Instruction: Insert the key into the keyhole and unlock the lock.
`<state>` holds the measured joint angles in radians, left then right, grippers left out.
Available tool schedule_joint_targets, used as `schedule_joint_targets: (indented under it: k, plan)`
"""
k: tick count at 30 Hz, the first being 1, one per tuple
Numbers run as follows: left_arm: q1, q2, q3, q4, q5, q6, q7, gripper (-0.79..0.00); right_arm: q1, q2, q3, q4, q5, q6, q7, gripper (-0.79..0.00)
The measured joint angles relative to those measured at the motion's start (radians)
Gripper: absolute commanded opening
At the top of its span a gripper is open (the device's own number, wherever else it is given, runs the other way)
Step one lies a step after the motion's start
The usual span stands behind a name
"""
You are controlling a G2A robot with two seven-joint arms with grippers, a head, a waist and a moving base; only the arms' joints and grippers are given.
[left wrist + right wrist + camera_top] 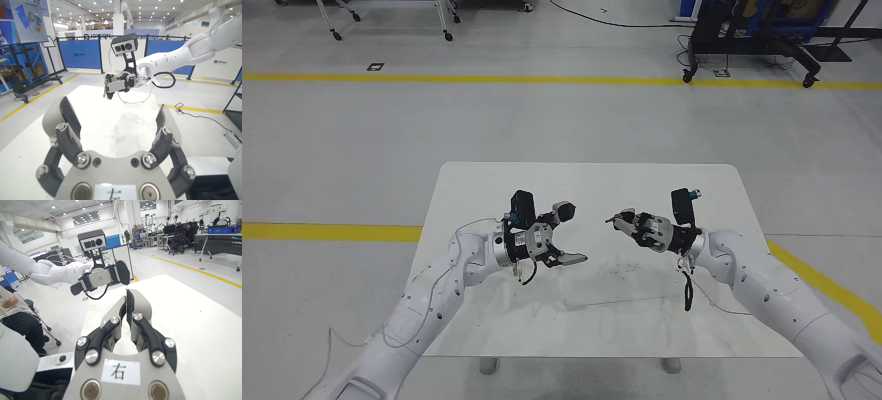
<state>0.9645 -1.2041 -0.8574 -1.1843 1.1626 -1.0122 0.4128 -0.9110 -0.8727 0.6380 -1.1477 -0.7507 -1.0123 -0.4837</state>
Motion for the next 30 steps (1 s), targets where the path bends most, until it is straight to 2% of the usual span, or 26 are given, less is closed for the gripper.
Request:
schedule_joint_targets:
  k: [1,2,5,7,8,9,10,22,24,26,30]
  plan:
    - [0.0,0.0,0.0,0.0,0.0,0.0,0.0,-0.305,0.0,0.0,0.0,0.0,0.0,0.0,0.0,-0.785]
    - [0.0,0.0,0.0,0.0,0.0,0.0,0.0,-0.394,0.0,0.0,0.0,0.0,0.0,0.0,0.0,-0.785]
    - [0.0,0.0,0.0,0.0,0.0,0.0,0.0,-0.462,0.0,0.0,0.0,0.0,0.0,0.0,0.0,-0.785]
    - [0.0,0.0,0.0,0.0,0.0,0.0,0.0,-0.4,0.0,0.0,0.0,0.0,0.0,0.0,0.0,-0.785]
    - [0.0,0.0,0.0,0.0,0.0,0.0,0.0,-0.111,0.0,0.0,0.0,0.0,0.0,0.0,0.0,-0.785]
    - [0.0,0.0,0.0,0.0,0.0,0.0,0.0,-0.111,0.0,0.0,0.0,0.0,0.0,0.0,0.0,-0.785]
    - [0.0,0.0,0.0,0.0,0.0,0.0,0.0,0.0,0.0,0.0,0.0,0.0,0.0,0.0,0.0,-0.785]
    - [0.019,0.0,0.0,-0.022,-0.04,0.005,-0.006,0.0,-0.001,0.0,0.0,-0.001,0.001,0.001,0.001,-0.785]
    - [0.024,0.001,0.011,-0.017,-0.104,0.0,-0.009,0.0,-0.01,-0.002,0.003,-0.013,0.016,0.006,0.013,-0.785]
    - [0.014,0.003,0.054,0.005,-0.218,0.0,-0.04,0.0,-0.019,-0.004,0.007,-0.028,0.047,0.001,0.04,-0.785]
    - [-0.047,0.011,0.163,0.056,-0.507,0.0,-0.184,0.0,-0.024,-0.005,0.002,-0.052,0.125,0.0,0.096,-0.785]
